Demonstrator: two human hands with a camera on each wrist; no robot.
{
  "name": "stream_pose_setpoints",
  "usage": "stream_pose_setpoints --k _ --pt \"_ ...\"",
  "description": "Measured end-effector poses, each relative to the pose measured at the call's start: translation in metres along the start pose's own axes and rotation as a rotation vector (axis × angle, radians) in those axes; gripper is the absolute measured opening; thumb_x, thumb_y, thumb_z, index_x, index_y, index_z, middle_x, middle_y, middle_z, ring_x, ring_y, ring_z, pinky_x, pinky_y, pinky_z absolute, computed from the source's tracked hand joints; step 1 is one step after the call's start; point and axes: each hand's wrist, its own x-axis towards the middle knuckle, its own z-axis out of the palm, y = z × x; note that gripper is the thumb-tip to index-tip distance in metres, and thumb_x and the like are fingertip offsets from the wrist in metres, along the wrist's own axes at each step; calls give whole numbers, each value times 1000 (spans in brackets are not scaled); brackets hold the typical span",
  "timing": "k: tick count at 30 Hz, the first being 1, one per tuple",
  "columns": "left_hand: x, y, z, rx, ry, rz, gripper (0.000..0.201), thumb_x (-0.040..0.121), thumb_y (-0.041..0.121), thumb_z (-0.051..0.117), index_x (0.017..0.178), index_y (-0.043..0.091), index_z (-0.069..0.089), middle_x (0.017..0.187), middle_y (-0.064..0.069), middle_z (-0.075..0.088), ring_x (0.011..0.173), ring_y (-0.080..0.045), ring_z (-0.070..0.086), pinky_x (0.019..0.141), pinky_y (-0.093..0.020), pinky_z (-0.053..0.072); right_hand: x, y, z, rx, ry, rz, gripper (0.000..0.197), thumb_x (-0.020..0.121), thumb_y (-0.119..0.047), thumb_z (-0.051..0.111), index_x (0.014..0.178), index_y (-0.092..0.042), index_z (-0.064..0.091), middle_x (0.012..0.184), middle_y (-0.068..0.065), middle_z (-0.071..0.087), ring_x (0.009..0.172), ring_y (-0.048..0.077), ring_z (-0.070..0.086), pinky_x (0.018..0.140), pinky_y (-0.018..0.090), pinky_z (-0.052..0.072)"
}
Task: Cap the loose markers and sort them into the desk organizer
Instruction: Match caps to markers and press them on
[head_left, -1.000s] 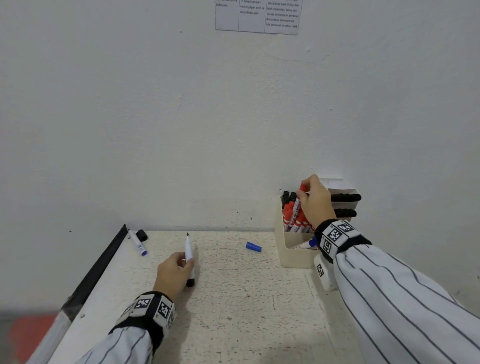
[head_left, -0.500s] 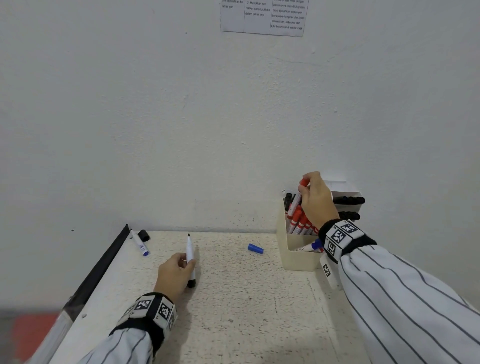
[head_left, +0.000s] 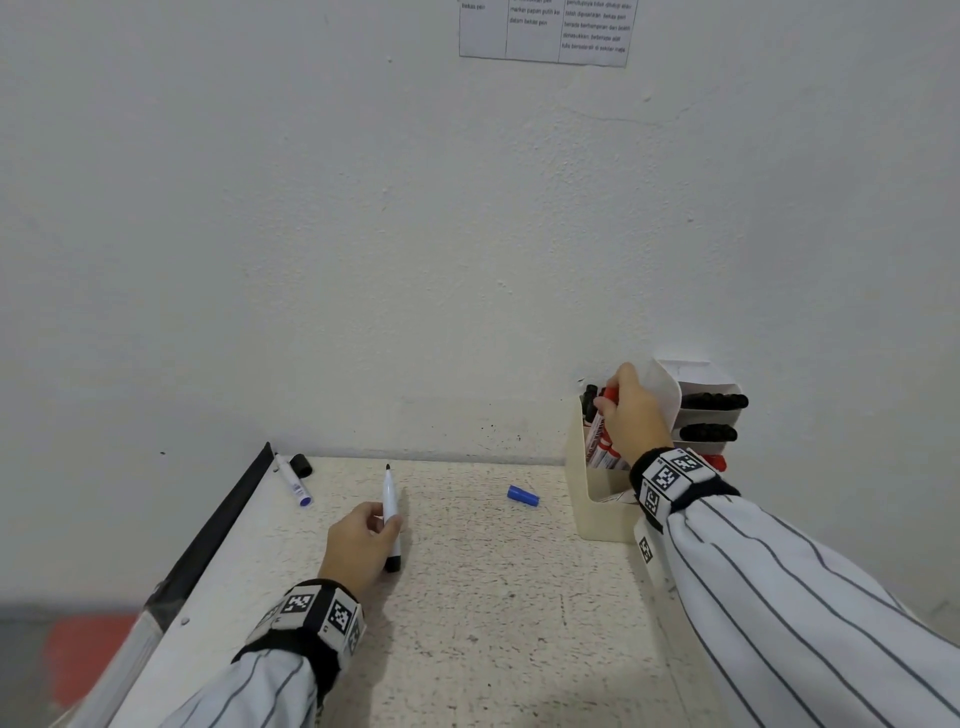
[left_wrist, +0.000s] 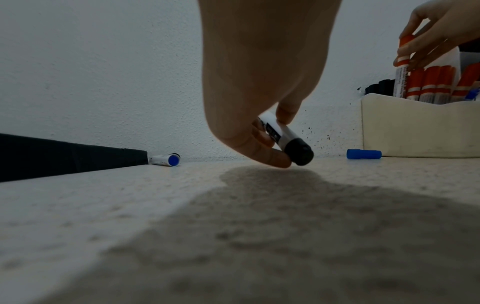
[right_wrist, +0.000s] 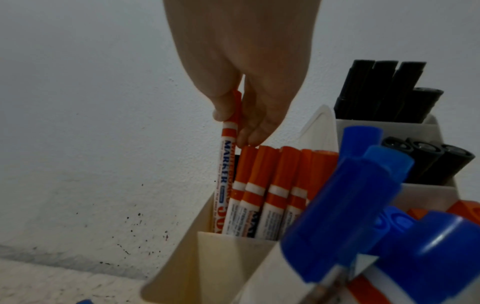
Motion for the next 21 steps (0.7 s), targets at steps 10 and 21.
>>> stream_pose_setpoints --k 10,21 --pt "0 1 -1 -6 -4 0 29 91 22 57 114 5 59 92 -4 58 84 -18 52 72 -24 38 3 1 -2 24 -56 -17 9 95 -8 44 105 -8 43 73 -1 53 75 22 55 72 35 48" --pt "-1 3 0 -12 14 -1 31 92 22 56 118 4 58 94 -5 57 85 -19 52 74 -25 38 -1 1 -34 228 387 -216 19 96 -6 39 113 -2 45 99 8 52 80 13 48 76 18 34"
